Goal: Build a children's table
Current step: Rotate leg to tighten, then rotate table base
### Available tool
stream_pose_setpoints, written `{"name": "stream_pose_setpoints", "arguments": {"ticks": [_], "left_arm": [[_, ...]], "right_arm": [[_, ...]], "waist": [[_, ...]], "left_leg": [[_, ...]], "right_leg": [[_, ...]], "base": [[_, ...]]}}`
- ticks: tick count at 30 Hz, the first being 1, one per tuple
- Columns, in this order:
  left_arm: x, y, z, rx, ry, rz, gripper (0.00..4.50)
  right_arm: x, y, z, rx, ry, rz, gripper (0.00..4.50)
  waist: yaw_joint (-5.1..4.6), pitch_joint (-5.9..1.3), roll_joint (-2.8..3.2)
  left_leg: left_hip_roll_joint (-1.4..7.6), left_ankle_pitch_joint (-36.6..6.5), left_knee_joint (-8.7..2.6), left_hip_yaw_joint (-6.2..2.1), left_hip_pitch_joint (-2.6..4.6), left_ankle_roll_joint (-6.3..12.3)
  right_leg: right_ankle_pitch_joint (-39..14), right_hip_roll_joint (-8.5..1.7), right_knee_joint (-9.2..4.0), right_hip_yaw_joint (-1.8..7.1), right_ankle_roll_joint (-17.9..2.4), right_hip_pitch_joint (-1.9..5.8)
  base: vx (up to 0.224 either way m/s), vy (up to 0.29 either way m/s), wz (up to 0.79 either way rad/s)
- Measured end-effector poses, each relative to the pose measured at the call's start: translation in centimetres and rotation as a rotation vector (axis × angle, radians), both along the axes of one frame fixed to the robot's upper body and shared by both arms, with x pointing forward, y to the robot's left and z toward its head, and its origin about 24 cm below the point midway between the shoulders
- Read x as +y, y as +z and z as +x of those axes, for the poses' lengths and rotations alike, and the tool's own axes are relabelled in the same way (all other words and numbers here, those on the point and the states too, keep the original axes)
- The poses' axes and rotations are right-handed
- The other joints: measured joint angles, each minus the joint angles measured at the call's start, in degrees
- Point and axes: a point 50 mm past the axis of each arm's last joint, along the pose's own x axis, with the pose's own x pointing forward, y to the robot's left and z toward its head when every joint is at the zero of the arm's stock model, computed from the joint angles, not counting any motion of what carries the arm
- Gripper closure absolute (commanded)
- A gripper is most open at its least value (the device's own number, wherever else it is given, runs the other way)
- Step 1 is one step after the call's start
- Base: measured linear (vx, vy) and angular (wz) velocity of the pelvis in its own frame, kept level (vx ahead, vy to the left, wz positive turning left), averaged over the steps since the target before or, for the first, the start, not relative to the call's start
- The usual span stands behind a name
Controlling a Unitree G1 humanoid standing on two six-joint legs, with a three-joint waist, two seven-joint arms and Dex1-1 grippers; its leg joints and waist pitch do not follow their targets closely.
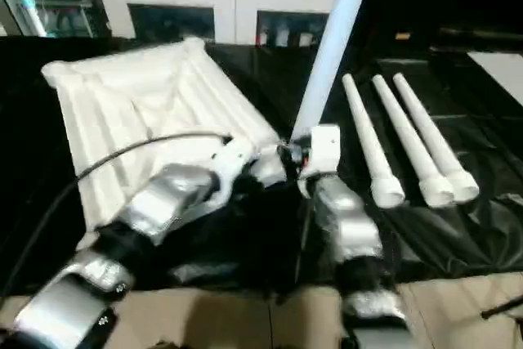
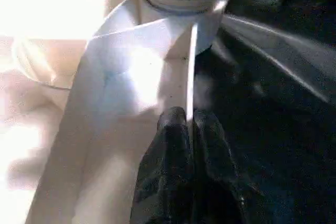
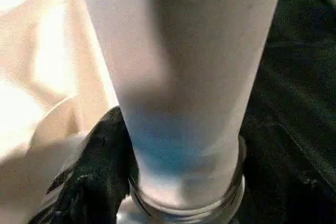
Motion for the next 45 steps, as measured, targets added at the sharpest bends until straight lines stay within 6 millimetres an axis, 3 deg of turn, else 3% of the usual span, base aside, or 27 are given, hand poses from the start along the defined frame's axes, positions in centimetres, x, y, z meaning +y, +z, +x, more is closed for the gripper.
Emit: {"name": "stream_pose_setpoints", "arguments": {"ticks": [2, 7, 10, 15, 19, 22, 23, 26, 31, 35, 39, 42, 43, 45], "left_arm": [[-1.0, 0.0, 0.1, -0.019, 0.006, 0.001, 4.5], [-1.6, 0.3, 0.3, -0.041, -0.004, -0.008, 4.5], [-1.7, 0.2, 0.3, -0.047, -0.01, -0.014, 4.5], [-1.1, 0.1, 0.9, -0.069, 0.022, -0.019, 4.5], [-1.3, 0.1, 0.8, -0.074, 0.007, -0.028, 4.5], [-1.6, 0.1, 0.8, -0.087, -0.007, -0.042, 4.5], [-1.6, 0.1, 0.8, -0.09, -0.008, -0.054, 4.06], [-1.2, 0.3, 1.0, -0.095, 0.022, -0.148, 3.94], [-1.0, 3.9, 1.9, -0.241, 0.027, -0.315, 3.48], [1.4, 6.1, 1.8, -0.309, 0.04, -0.373, 3.16], [4.8, 6.3, 1.2, -0.285, 0.052, -0.398, 2.89], [10.5, 6.3, -0.9, -0.286, -0.014, -0.265, 2.8], [13.0, 6.5, -0.8, -0.296, 0.051, -0.225, 2.8], [15.6, 7.5, -0.3, -0.349, 0.158, -0.19, 2.8]], "right_arm": [[0.3, 0.0, 0.3, -0.008, -0.089, 0.003, 1.83], [0.2, 0.2, 0.5, -0.036, -0.12, -0.001, 1.83], [-0.3, 0.1, 0.3, -0.053, -0.094, 0.002, 1.13], [0.0, 0.0, -1.1, -0.11, -0.043, -0.012, 0.72], [-1.4, 2.0, -1.8, -0.216, -0.06, -0.062, 0.37], [-2.5, 3.2, -2.7, -0.276, -0.079, -0.091, 0.37], [-3.0, 3.4, -3.3, -0.289, -0.087, -0.105, 0.28], [-4.2, 3.7, -4.3, -0.302, -0.116, -0.12, 0.28], [-4.7, 4.6, -5.2, -0.319, -0.09, -0.127, 0.28], [-4.3, 5.4, -5.7, -0.338, 0.019, -0.126, 0.28], [-4.2, 5.5, -6.3, -0.328, 0.103, -0.122, 0.28], [-3.7, 5.2, -7.5, -0.3, 0.259, -0.139, 0.28], [-3.8, 4.9, -7.6, -0.28, 0.281, -0.143, 0.28], [-3.5, 4.7, -7.7, -0.267, 0.31, -0.136, 0.28]], "waist": [[0.47, -0.03, 0.08], [1.3, -0.08, 0.21], [1.5, -0.08, 0.35], [0.85, -0.04, 0.49], [0.94, -0.08, 0.67], [1.38, -0.1, 0.89], [1.46, -0.11, 1.04], [1.36, -0.05, 1.09], [1.0, 0.0, 1.02], [0.38, 0.0, 1.02], [0.51, 0.06, 0.89], [-0.14, 0.22, 0.57], [-0.18, 0.29, 0.46], [0.14, 0.37, 0.32]], "left_leg": [[-0.06, 0.0, -0.01, 0.04, -0.1, 0.01], [-0.05, 0.1, -0.09, 0.1, -0.29, 0.41], [-0.04, 0.1, -0.09, 0.1, -0.29, 0.42], [-0.02, 0.1, -0.08, 0.12, -0.22, 0.28], [-0.02, 0.1, -0.08, 0.12, -0.22, 0.28], [-0.02, 0.1, -0.13, 0.12, -0.26, 0.28], [-0.04, 0.1, -0.13, 0.13, -0.27, 0.28], [-0.01, 0.1, -0.11, 0.12, -0.33, 0.29], [0.01, 0.1, -0.08, 0.11, -0.42, 0.29], [0.13, 0.1, -0.18, 0.11, -0.41, 0.28], [0.18, 0.1, -0.17, 0.12, -0.43, 0.27], [0.27, 0.1, -0.26, 0.14, -0.41, 0.23], [0.28, 0.1, -0.26, 0.14, -0.46, 0.16], [0.29, 0.2, -0.25, 0.12, -0.55, 0.04]], "right_leg": [[0.1, -0.06, 0.0, 0.05, 0.0, -0.02], [0.0, -0.07, -0.06, -0.01, 0.0, -0.14], [0.0, -0.07, -0.06, -0.01, 0.0, -0.14], [0.1, -0.07, -0.05, 0.02, 0.1, -0.14], [0.1, -0.07, -0.06, 0.03, 0.1, -0.14], [0.1, -0.07, -0.12, 0.0, 0.2, -0.14], [0.1, -0.08, -0.12, 0.03, 0.2, -0.15], [0.1, -0.08, -0.09, -0.01, 0.2, -0.22], [0.1, -0.06, -0.12, -0.02, 0.2, -0.28], [0.1, 0.04, -0.1, -0.07, 0.2, -0.33], [0.0, 0.08, -0.09, -0.08, 0.3, -0.35], [-0.1, 0.17, -0.07, -0.09, 0.5, -0.43], [-0.1, 0.17, 0.0, -0.1, 0.5, -0.5], [-0.1, 0.17, 0.01, -0.12, 0.4, -0.54]], "base": [[0.0, 0.0, 0.0], [0.0, 0.0, 0.0], [0.0, 0.0, 0.0], [0.0, 0.0, 0.0], [0.0, 0.0, 0.0], [0.0, 0.0, 0.0], [0.0, 0.0, 0.0], [0.0, 0.0, 0.0], [0.0, 0.0, 0.0], [0.0, 0.0, 0.0], [0.0, 0.0, 0.0], [0.0, 0.0, 0.0], [0.0, 0.0, 0.0], [0.0, 0.0, 0.0]]}}
